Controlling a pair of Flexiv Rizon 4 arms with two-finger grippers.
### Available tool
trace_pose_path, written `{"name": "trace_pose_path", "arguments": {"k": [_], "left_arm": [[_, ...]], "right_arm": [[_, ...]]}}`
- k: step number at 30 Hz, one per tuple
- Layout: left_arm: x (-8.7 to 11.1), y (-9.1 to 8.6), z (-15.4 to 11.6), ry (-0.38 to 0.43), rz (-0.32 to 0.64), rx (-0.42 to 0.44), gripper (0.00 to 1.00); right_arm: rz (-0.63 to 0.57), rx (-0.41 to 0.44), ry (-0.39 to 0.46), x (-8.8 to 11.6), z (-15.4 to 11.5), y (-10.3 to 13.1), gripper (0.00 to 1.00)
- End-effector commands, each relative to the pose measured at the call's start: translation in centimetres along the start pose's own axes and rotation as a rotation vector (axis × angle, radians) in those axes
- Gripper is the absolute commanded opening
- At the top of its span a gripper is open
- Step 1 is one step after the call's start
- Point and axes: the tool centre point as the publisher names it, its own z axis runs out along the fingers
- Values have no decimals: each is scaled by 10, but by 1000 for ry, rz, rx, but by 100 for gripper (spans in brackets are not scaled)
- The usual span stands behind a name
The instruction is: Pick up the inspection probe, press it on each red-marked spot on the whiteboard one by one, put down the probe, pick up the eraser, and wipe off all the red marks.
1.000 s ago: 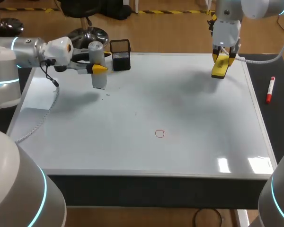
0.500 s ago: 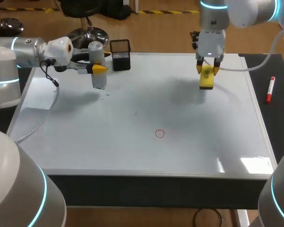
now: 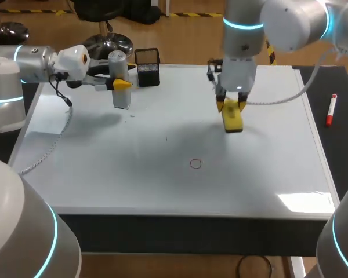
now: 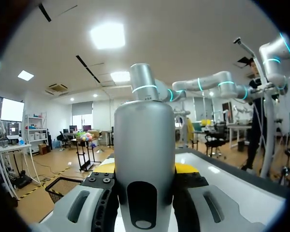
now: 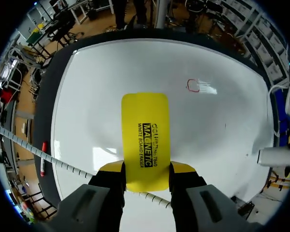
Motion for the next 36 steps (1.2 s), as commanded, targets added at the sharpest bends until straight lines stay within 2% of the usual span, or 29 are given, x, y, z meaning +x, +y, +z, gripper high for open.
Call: {"name": "trace_pose_path", "arguments": {"k": [1,5,12,17,36], "left_arm": [[0,0,0,0,2,1,0],[0,0,0,0,2,1,0],[0,0,0,0,2,1,0],[0,0,0,0,2,1,0],[0,0,0,0,2,1,0]], "right_arm": [[-37,81,2,-26,10,34,0],[-86,48,-24,-48,22,59,0],[-131,12,-55,-66,28,84,0],[-134,65,-31,-62,8,74,0],[-134,65,-31,-62,8,74,0]]}}
